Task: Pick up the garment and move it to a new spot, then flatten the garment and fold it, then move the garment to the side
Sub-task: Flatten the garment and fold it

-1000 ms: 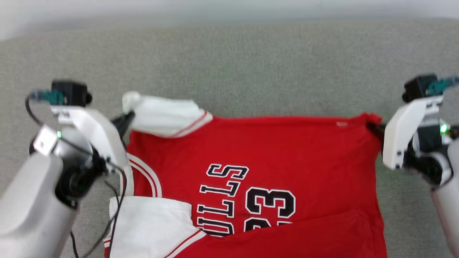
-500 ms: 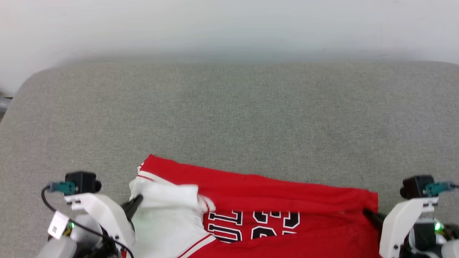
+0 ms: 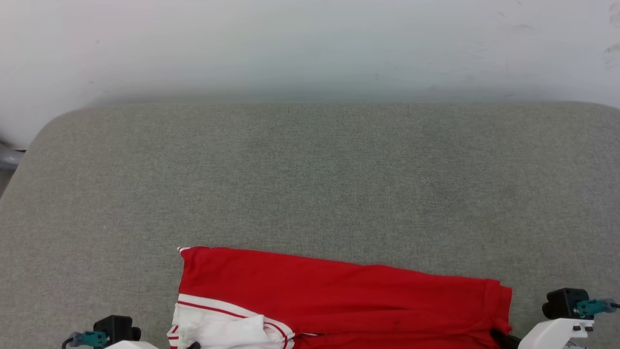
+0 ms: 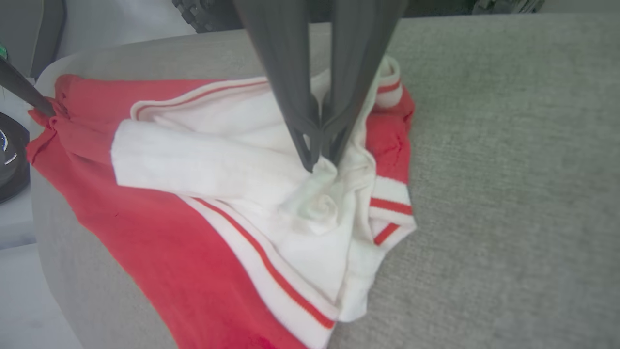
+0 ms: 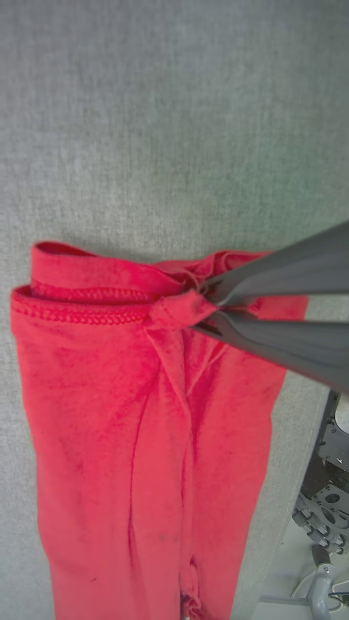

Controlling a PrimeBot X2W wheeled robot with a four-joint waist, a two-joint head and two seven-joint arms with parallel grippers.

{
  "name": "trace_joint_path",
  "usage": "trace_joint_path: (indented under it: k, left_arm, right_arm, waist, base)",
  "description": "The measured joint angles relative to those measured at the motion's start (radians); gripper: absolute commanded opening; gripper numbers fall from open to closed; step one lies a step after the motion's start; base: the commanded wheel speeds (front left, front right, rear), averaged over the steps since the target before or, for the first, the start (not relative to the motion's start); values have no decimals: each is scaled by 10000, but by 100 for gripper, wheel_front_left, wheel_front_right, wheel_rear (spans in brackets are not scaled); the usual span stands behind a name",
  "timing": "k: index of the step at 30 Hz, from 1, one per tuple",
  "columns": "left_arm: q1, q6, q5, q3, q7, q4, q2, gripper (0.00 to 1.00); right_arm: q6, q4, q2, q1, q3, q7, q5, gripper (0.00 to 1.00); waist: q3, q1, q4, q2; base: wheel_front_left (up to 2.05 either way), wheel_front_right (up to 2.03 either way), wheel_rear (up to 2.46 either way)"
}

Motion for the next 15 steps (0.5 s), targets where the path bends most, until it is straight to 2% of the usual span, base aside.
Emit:
trace_joint_path:
  k: [1,2,3,4,5,6,11,15]
  left_arm:
    - [10,-4,13,-21,-44,61,-38,0]
    - [6,-12,35,-52,-79,123,-88,0]
    - [-7,-58,42,-102,-104,221,-159,0]
    - [-41,-132,102,-157,-213,322,-240,4]
    - [-113,-190,190,-198,-345,443,-309,40]
    - [-216,-247,280,-247,-441,531,-357,100]
    - [-635,-460,846,-282,-1440,700,-612,100]
    - [-812,-598,1294,-186,-2437,604,-738,100]
  right_arm:
    - [2,8,15,0,-13,-107,-8,7]
    - [0,31,42,-1,-31,-171,2,43]
    - [0,59,52,1,-13,-240,0,100]
    - [0,40,54,3,-8,-437,-2,100]
    - [0,10,73,1,-35,-619,17,100]
    - [0,-35,94,4,-56,-826,17,100]
    - [0,-679,362,35,-280,-2242,-69,100]
    - [0,-1051,562,164,-639,-2520,-297,100]
  waist:
    - [-1,0,-3,0]
    - [-1,0,-2,0]
    - [-5,0,-2,0]
    - [-5,0,0,0]
    - [-8,0,8,0]
    - [-21,1,21,0]
    - [-189,1,42,0]
    - [-384,1,5,0]
  base:
    - [0,0,0]
    - [0,0,0]
    - [0,0,0]
    - [0,0,0]
    - [0,0,0]
    - [0,0,0]
    - [0,0,0]
    - [0,0,0]
